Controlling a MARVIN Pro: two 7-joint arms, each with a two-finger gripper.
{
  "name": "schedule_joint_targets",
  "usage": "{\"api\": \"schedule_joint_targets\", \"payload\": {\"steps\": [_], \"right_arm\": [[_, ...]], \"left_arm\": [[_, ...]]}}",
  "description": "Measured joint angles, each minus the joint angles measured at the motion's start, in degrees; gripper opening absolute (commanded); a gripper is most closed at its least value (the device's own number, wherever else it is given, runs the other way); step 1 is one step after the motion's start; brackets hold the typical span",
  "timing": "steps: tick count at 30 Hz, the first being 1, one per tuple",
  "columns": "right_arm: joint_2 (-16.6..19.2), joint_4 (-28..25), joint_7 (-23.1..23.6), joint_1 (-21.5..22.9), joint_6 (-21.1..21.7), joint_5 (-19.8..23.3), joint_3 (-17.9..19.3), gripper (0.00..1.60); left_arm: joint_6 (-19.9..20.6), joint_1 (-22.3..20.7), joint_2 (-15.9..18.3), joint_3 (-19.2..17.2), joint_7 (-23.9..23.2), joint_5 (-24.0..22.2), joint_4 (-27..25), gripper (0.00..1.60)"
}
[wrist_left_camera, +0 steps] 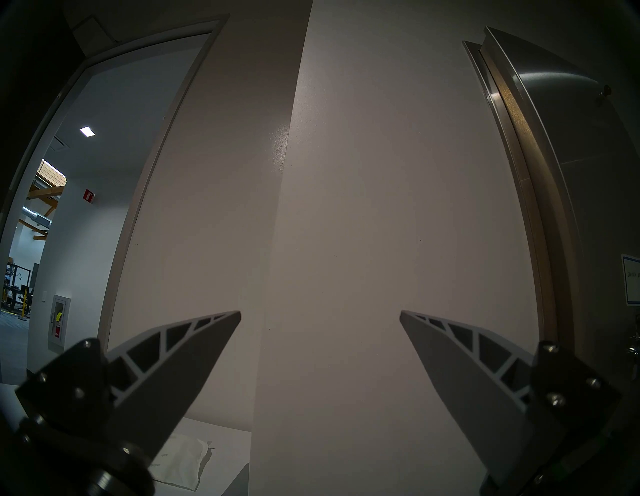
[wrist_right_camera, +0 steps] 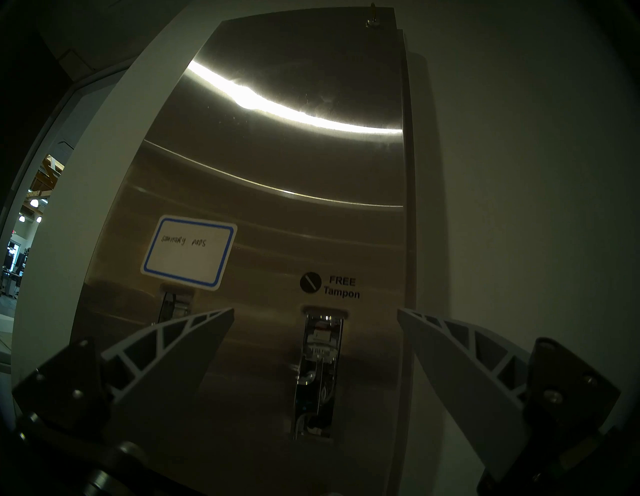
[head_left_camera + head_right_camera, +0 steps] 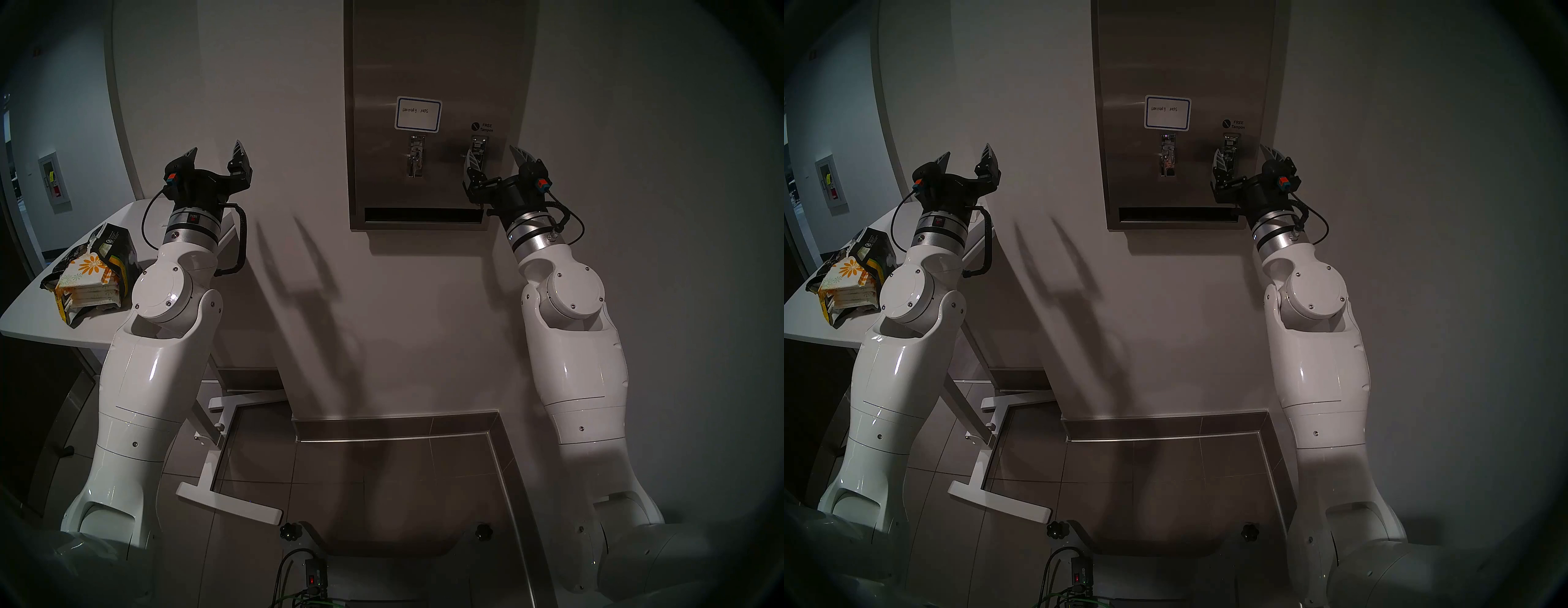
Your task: Open the dispenser door, put the pads inside, close the door
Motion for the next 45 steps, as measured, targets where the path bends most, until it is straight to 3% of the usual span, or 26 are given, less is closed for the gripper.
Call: {"api": "schedule_joint_targets", "payload": {"steps": [16,24,37,45], "right_arm": [[-1.2,-3.0,-2.6,-5.0,1.5,-2.2,-1.5,1.60],[-1.5,-3.3,-3.2,-5.3,1.3,-2.9,-2.2,1.60],[-2.0,-4.0,-4.8,-5.3,1.6,-4.8,-3.3,1.60],[-2.5,-4.3,-6.3,-5.3,3.3,-6.4,-4.0,1.60]], "left_arm": [[0.0,0.2,0.0,-0.1,-0.4,-0.5,0.0,1.60],[-0.4,2.0,0.1,-0.2,-1.3,-1.3,0.3,1.60],[-2.7,6.7,0.6,-0.1,-3.5,-1.0,5.3,1.60],[-3.6,7.7,0.9,-0.3,-6.1,-3.0,6.7,1.60]]}}
